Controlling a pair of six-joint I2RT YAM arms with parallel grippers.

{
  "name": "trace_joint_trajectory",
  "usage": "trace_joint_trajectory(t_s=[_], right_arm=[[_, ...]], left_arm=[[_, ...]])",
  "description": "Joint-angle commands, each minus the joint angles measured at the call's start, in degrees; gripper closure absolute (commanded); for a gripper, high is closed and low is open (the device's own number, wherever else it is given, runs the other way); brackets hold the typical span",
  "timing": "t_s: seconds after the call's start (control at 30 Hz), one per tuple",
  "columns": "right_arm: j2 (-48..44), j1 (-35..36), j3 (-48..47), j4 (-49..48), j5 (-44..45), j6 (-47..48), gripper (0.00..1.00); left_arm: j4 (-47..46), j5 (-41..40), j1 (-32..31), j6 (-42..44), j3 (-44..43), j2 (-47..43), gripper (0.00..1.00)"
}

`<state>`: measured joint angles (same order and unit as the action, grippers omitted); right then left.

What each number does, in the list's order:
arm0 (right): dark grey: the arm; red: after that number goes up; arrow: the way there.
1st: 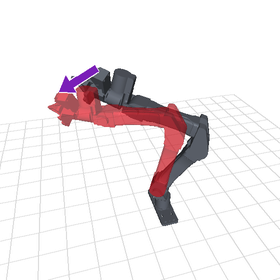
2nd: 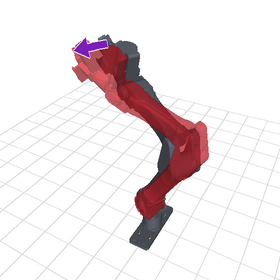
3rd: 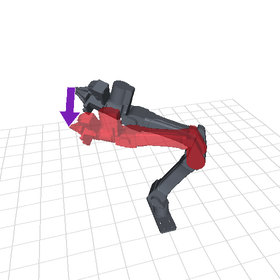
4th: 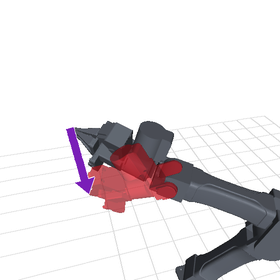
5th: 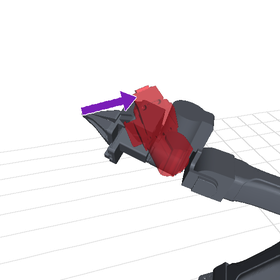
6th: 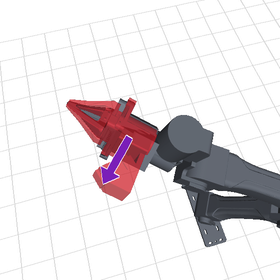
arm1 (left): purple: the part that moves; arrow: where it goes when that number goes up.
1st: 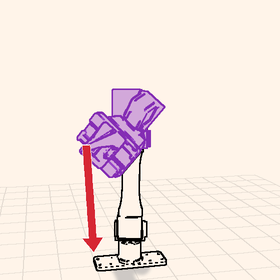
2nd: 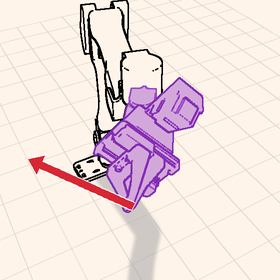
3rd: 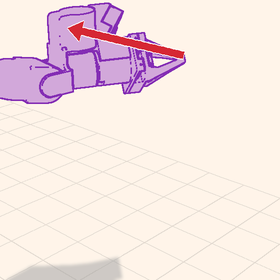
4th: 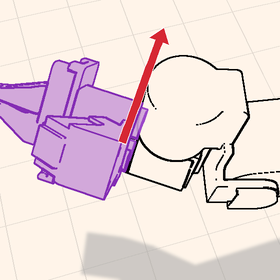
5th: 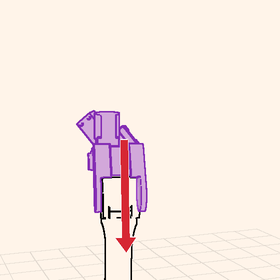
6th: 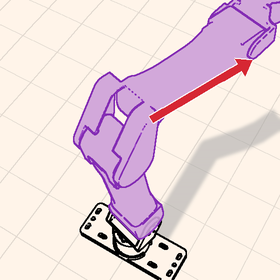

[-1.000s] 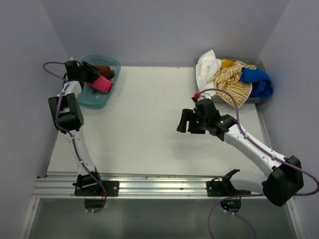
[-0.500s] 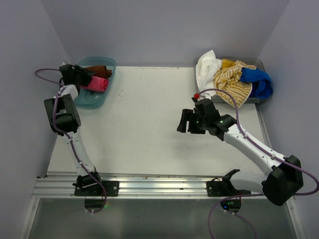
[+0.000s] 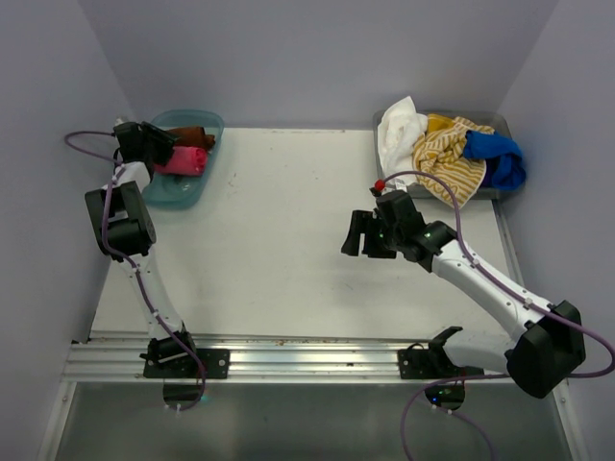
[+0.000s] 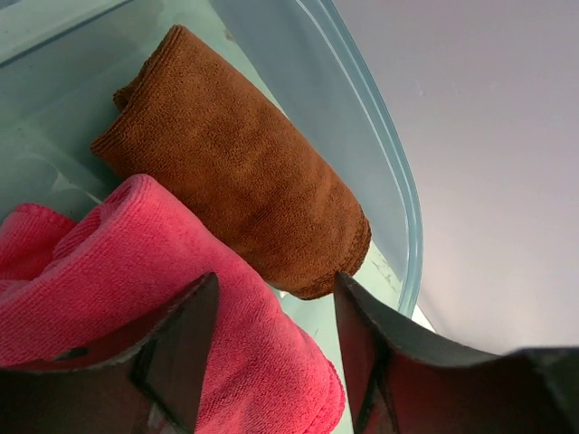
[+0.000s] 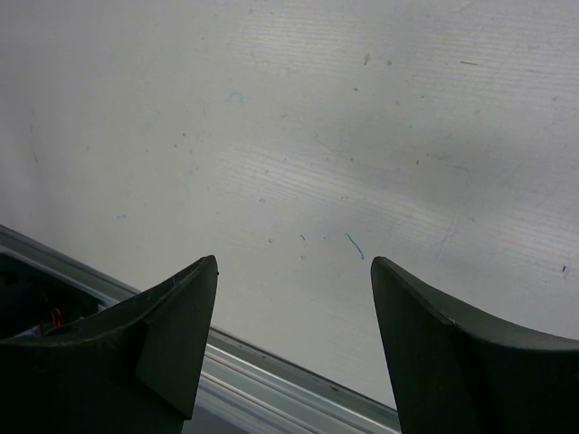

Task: Roll the towels
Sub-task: Place the rolled towel into the container

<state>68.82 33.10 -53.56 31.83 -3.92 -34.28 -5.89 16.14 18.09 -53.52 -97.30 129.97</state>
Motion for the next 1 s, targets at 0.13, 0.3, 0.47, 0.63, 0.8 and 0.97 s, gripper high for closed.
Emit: trace_joint_trajectory(t_s=[0.13, 0.3, 0.47, 0.63, 0.8, 0.97], right_arm=[[-2.28, 0.73, -2.16, 0.51, 1.20, -0.43, 0.27], [-4.30, 1.26, -1.90, 0.51, 1.90, -1.05, 0.27], [-6.50, 1.96, -1.55, 1.74, 2.78, -1.14, 0.26], [-7.73, 2.14, -1.72, 2.44, 2.52, -1.58, 0.26], [-7.64, 2.32, -2.69, 3.93, 3.74, -0.70, 0.15], [-7.91, 2.32, -4.62, 7.70, 8.13, 2.02, 0.01]], left_arm=[[3.95, -2.70, 0.90, 1.31, -5.44, -0.86, 0.34], [4.13, -1.64, 0.90, 1.57, -5.97, -3.05, 0.29], [4.83, -0.41, 0.90, 2.01, -6.50, -5.25, 0.26], [5.71, 2.40, 0.90, 2.71, -7.20, -7.71, 0.26], [12.81, 3.20, 0.90, 6.66, -10.98, -12.36, 0.23], [19.50, 2.58, 0.90, 12.29, -10.73, -19.66, 0.23]])
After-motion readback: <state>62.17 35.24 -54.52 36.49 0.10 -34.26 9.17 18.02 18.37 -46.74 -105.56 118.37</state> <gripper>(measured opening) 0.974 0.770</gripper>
